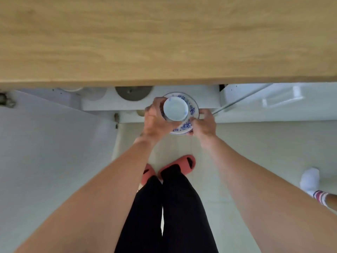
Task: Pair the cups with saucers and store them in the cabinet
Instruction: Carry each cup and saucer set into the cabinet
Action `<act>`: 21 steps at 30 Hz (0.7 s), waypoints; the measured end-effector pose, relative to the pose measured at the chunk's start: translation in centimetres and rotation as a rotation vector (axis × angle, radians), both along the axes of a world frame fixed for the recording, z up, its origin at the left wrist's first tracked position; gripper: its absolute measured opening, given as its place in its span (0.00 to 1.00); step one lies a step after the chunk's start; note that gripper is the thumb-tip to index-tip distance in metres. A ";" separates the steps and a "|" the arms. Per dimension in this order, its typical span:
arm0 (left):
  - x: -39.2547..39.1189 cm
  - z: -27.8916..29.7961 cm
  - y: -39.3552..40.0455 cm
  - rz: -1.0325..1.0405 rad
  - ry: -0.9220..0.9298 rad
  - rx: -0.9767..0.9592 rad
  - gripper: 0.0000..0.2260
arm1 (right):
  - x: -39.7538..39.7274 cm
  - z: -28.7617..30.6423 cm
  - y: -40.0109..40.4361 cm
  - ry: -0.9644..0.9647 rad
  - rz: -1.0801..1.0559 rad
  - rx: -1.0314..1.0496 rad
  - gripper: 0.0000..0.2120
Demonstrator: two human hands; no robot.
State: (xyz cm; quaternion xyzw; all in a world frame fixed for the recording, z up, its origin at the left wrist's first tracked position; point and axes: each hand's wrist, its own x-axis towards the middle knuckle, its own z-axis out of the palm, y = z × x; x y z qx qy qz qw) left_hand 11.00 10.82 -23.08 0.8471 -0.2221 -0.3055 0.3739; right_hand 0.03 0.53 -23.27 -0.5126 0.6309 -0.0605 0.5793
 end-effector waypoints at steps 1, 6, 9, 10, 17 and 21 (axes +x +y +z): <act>0.8 -1.1 -1.0 0.004 -0.030 -0.001 0.36 | 1.2 -1.3 -1.1 0.000 0.001 -0.003 0.11; 3.7 -5.6 -4.1 0.026 -0.077 -0.017 0.37 | 4.2 -5.8 -4.3 0.022 0.120 -0.047 0.13; 4.6 -7.8 -5.1 0.021 -0.046 -0.064 0.36 | 4.7 -8.2 -6.1 0.043 0.222 -0.119 0.19; 4.9 -8.4 -5.5 0.019 -0.054 -0.065 0.35 | 4.9 -8.9 -6.7 0.065 0.272 -0.163 0.22; 8.0 -9.4 -9.0 -0.026 -0.171 -0.076 0.34 | 7.3 -11.0 -9.4 0.059 0.340 -0.246 0.26; 9.6 -10.4 -10.9 -0.015 -0.156 -0.091 0.33 | 8.4 -11.0 -10.6 0.044 0.305 -0.307 0.24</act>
